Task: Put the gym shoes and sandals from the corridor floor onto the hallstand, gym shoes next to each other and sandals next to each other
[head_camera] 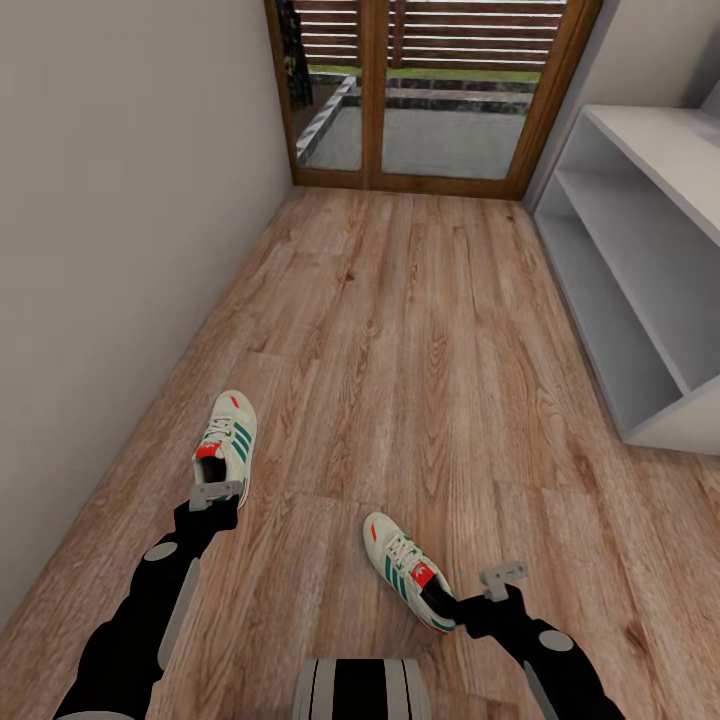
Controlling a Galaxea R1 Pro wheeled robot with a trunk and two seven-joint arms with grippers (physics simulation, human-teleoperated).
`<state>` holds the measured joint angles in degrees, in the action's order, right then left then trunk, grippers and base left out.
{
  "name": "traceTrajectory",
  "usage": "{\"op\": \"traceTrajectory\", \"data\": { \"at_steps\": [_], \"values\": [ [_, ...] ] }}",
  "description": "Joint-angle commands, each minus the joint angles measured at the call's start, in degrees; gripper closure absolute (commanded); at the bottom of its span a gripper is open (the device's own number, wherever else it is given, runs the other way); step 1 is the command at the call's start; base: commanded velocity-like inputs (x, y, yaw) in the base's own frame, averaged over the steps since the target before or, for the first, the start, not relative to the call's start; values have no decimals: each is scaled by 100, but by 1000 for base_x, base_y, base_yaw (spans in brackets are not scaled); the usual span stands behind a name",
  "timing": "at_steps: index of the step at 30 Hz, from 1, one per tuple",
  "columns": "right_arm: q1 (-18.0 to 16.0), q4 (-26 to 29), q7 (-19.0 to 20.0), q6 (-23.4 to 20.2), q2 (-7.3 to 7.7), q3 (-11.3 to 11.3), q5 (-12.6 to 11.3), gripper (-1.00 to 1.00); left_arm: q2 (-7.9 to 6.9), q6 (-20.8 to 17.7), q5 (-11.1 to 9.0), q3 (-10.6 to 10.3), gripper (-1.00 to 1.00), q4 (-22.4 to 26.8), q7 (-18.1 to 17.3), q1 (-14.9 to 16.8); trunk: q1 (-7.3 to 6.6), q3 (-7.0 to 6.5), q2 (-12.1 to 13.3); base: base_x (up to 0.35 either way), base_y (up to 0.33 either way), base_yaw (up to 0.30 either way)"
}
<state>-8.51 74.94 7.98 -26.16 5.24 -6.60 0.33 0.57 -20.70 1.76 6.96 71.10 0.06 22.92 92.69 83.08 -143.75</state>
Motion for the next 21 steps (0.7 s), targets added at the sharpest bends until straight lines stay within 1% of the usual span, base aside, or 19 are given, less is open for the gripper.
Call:
{"op": "traceTrajectory", "data": {
  "at_steps": [1,21],
  "values": [
    [-2,6,13,-30,13,-6,5,-100,4,-31,18,7,100,9,-4,2,-1,4,-2,0,0,0],
    [-2,3,10,-30,12,-43,11,-100,4,-31,25,7,100,9,2,2,-1,12,-2,0,0,0]
  ]
}}
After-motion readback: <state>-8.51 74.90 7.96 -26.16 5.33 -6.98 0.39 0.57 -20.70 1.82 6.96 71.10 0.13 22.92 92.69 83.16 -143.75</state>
